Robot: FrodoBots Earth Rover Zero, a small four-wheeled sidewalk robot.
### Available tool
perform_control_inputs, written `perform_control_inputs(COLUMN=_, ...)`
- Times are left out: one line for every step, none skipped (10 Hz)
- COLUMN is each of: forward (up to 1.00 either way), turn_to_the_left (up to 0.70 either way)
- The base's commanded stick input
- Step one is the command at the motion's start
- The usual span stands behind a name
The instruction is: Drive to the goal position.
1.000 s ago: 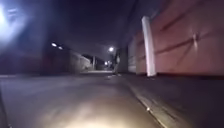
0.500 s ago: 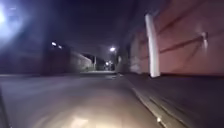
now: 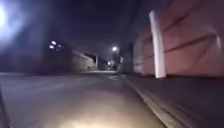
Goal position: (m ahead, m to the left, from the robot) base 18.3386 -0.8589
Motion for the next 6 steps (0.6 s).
perform_control_inputs(forward=0.70, turn_to_the_left=0.02)
perform_control_inputs(forward=0.70, turn_to_the_left=0.02)
perform_control_inputs(forward=0.70, turn_to_the_left=0.02)
perform_control_inputs(forward=0.70, turn_to_the_left=0.02)
perform_control_inputs(forward=0.70, turn_to_the_left=0.02)
perform_control_inputs(forward=0.70, turn_to_the_left=0.02)
